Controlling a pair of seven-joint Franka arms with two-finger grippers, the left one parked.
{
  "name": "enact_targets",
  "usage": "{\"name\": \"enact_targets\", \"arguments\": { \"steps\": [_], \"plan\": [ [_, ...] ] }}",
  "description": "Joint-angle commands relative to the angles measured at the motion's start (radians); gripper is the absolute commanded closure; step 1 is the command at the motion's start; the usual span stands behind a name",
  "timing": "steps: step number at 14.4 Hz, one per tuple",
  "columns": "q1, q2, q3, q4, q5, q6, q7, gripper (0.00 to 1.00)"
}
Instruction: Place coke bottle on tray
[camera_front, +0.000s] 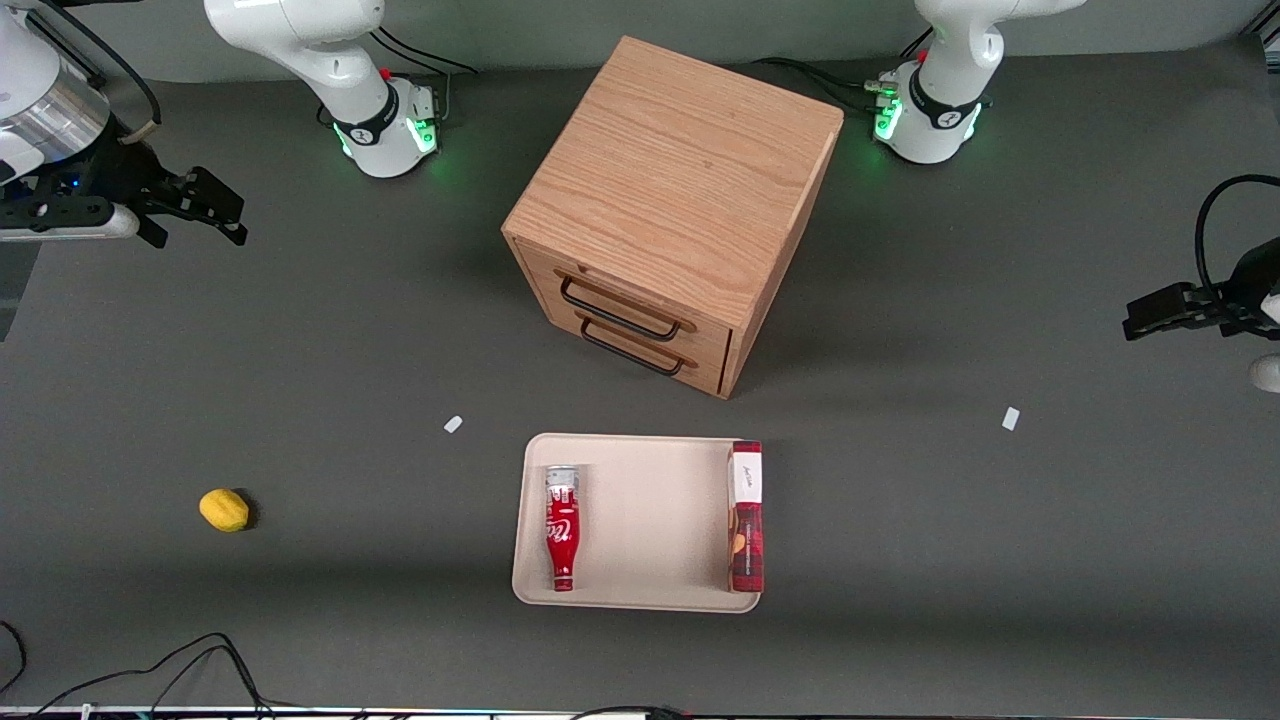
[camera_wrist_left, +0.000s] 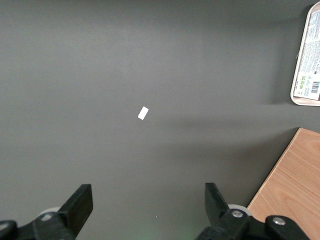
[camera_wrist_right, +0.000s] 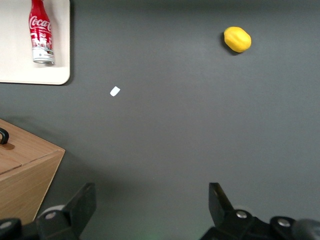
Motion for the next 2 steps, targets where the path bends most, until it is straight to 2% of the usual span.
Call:
{"name": "enact_targets", "arguments": {
  "steps": [1, 2],
  "plan": [
    [-0.001, 0.034, 0.002, 0.044, -0.023, -0.033, 0.036, 0.00],
    [-0.001, 0.036, 0.003, 0.044, -0.023, -0.033, 0.045, 0.00]
  ]
}}
